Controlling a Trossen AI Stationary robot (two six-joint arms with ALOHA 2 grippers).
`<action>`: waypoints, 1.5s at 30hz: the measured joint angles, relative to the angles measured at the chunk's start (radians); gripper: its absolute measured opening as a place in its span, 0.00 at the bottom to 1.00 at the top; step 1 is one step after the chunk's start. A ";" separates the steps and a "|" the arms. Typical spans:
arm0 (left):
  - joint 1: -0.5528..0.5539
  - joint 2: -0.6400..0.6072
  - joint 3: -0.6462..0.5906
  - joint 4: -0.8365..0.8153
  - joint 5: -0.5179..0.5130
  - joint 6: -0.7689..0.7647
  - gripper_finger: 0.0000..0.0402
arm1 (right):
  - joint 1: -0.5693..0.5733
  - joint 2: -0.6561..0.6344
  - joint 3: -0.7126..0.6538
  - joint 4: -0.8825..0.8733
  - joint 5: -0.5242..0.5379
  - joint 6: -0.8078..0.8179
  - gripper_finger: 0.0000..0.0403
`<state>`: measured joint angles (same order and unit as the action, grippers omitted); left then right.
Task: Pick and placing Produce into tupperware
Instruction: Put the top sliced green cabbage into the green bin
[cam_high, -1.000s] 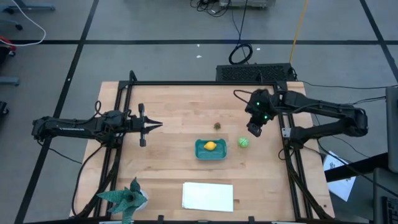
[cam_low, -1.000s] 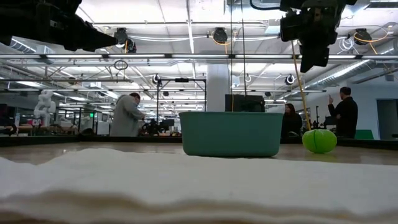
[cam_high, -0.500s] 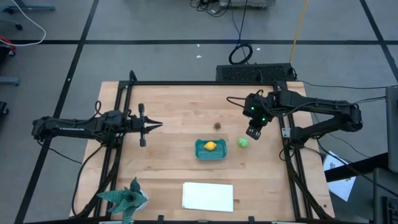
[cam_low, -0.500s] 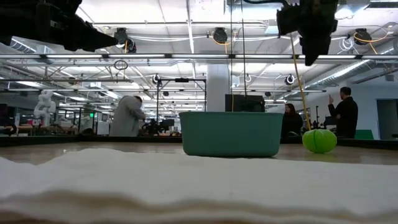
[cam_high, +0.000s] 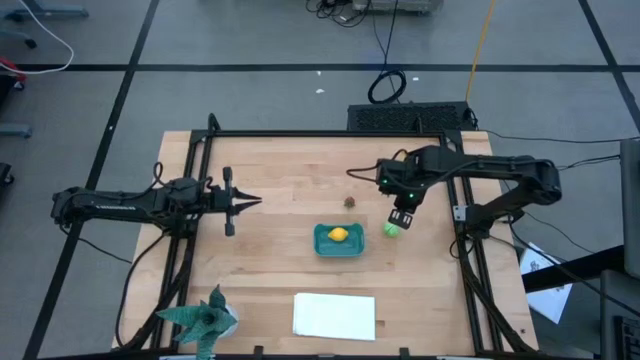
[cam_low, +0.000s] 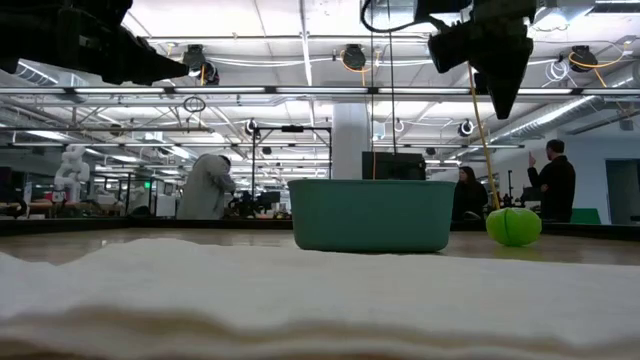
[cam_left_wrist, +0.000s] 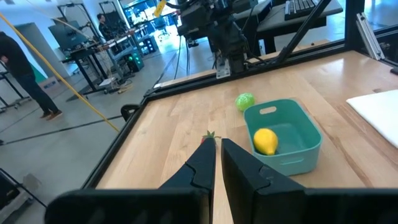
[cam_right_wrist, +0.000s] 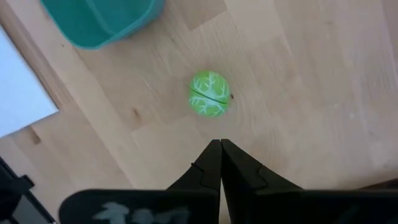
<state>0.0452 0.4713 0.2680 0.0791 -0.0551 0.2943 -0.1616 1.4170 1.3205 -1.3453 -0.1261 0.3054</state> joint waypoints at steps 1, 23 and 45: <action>0.000 0.000 0.000 0.000 0.000 0.000 0.08 | 0.000 0.002 0.000 0.000 0.000 -0.004 0.00; 0.000 0.000 0.000 -0.001 0.000 0.001 0.08 | 0.000 0.004 0.000 0.038 -0.005 -0.046 0.24; 0.000 0.000 0.000 -0.010 0.000 0.001 0.08 | 0.000 0.004 0.000 0.076 -0.006 -0.010 0.59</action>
<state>0.0452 0.4713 0.2680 0.0689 -0.0551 0.2955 -0.1616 1.4212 1.3209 -1.2688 -0.1320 0.2951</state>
